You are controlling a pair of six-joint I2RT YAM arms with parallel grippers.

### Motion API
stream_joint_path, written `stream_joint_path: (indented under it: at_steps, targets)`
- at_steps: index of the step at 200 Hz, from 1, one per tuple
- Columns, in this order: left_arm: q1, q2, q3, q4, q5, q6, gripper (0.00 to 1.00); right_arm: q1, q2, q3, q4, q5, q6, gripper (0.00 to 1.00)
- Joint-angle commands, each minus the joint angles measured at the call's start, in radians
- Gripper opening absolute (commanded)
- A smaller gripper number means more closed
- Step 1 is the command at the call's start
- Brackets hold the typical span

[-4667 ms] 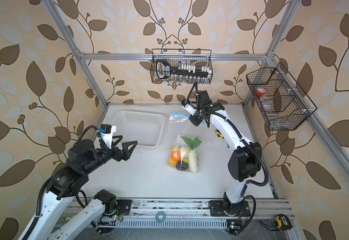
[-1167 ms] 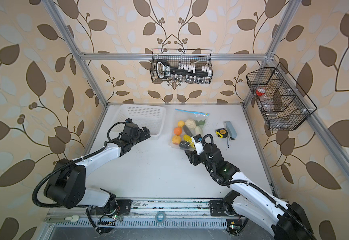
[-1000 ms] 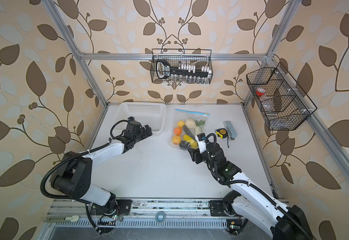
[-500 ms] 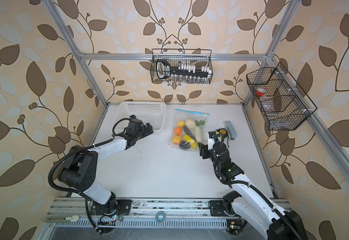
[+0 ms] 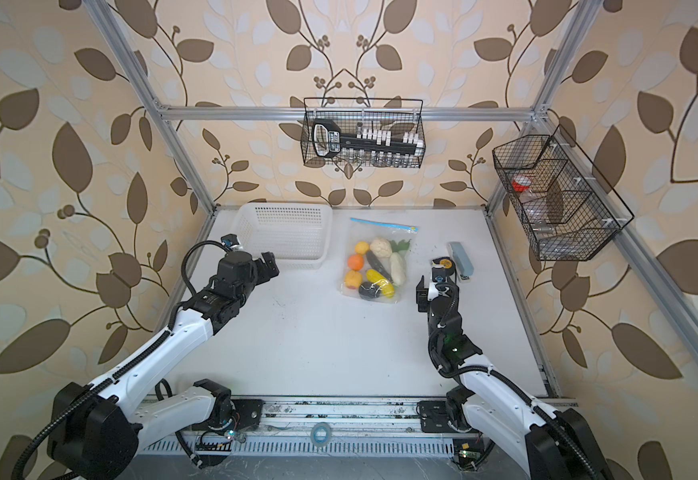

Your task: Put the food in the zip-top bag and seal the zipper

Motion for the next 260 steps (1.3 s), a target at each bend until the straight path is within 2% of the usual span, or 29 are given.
stream_joint_path:
  at_steps: [1, 28, 49, 69, 78, 87, 106, 134, 165, 186, 228, 260]
  targets:
    - [0.040, 0.011, -0.069, -0.028, -0.189, 0.105, 0.98, -0.074, 0.028, -0.038, 0.187, -0.006, -0.086, 0.68]
    - [0.127, -0.004, -0.179, 0.164, -0.054, 0.236, 0.96, -0.143, 0.074, -0.075, 0.274, -0.113, -0.077, 0.67]
    - [0.171, 0.035, -0.261, 0.332, -0.006, 0.324, 0.95, -0.157, 0.088, -0.033, 0.213, -0.142, -0.085, 0.67]
    - [0.193, 0.088, -0.301, 0.457, 0.020, 0.355, 0.94, -0.157, 0.108, -0.023, 0.222, -0.130, -0.108, 0.67]
    - [0.194, 0.110, -0.311, 0.503, 0.024, 0.378, 0.94, -0.147, 0.087, -0.037, 0.192, -0.134, -0.082, 0.67]
    - [0.198, 0.136, -0.308, 0.522, 0.024, 0.389, 0.95, -0.137, 0.057, -0.070, 0.184, -0.152, -0.061, 0.68]
    - [0.211, 0.191, -0.305, 0.576, 0.008, 0.369, 0.95, -0.140, 0.080, -0.149, 0.331, -0.134, -0.059, 0.71]
    - [0.230, 0.188, -0.343, 0.687, 0.072, 0.386, 0.95, -0.157, 0.125, -0.152, 0.396, -0.106, -0.053, 0.73]
    - [0.242, 0.237, -0.355, 0.781, 0.111, 0.438, 0.94, -0.224, 0.161, -0.130, 0.400, -0.173, 0.037, 0.72]
    - [0.279, 0.247, -0.361, 0.809, 0.200, 0.439, 0.97, -0.231, 0.186, -0.132, 0.426, -0.191, 0.045, 0.71]
    - [0.291, 0.335, -0.372, 0.898, 0.243, 0.449, 0.99, -0.232, 0.332, -0.143, 0.597, -0.201, 0.050, 0.72]
    - [0.301, 0.388, -0.366, 0.911, 0.265, 0.448, 0.99, -0.249, 0.372, -0.122, 0.579, -0.223, 0.072, 0.72]
